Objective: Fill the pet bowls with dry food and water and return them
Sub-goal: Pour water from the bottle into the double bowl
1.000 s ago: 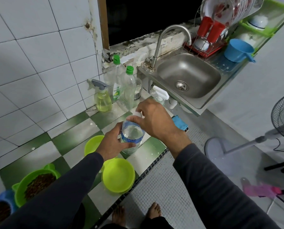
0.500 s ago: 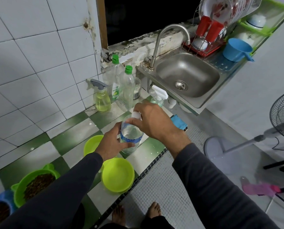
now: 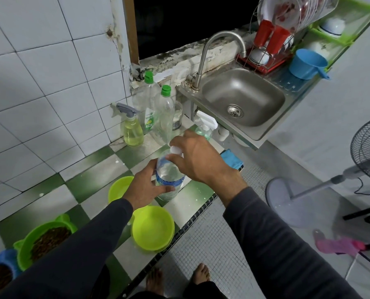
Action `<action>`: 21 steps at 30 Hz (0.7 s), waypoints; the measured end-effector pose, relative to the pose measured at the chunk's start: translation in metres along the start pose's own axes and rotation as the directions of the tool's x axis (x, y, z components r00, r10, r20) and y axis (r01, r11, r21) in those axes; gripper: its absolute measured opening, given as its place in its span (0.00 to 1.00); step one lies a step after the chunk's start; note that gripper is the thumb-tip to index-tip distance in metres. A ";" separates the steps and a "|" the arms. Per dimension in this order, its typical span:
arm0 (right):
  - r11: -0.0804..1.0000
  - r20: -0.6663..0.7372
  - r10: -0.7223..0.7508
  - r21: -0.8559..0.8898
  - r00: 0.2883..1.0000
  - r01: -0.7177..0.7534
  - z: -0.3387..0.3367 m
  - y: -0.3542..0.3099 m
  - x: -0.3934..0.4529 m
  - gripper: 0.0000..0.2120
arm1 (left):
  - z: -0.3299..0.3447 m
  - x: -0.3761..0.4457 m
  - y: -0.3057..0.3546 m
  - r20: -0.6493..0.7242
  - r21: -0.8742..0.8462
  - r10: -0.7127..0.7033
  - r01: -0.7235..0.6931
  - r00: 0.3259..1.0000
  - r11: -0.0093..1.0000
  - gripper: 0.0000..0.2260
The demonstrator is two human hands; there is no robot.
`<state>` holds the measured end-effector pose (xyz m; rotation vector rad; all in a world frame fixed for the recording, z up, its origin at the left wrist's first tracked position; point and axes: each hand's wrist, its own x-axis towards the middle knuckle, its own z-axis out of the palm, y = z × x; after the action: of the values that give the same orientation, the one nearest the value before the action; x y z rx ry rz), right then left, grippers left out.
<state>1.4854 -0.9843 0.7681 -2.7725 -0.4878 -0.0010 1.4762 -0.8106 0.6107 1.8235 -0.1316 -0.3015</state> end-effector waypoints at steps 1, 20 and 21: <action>1.000 -0.004 -0.013 0.025 1.000 0.013 0.000 0.000 -0.001 0.16 | 0.000 0.000 0.001 -0.004 0.008 -0.002 0.002 1.000 1.000 0.34; 0.780 -0.267 0.491 0.559 0.829 -0.282 0.054 0.037 -0.037 0.10 | -0.031 -0.014 0.025 0.046 0.132 -0.007 0.001 0.999 0.991 0.47; 0.738 -0.209 0.546 0.578 0.811 -0.348 0.064 0.042 -0.040 0.09 | -0.035 -0.016 0.030 0.039 0.129 0.014 -0.018 0.999 0.991 0.46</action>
<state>1.4584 -1.0147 0.6922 -2.2013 0.2779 -0.2369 1.4723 -0.7824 0.6502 1.9452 -0.1963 -0.3228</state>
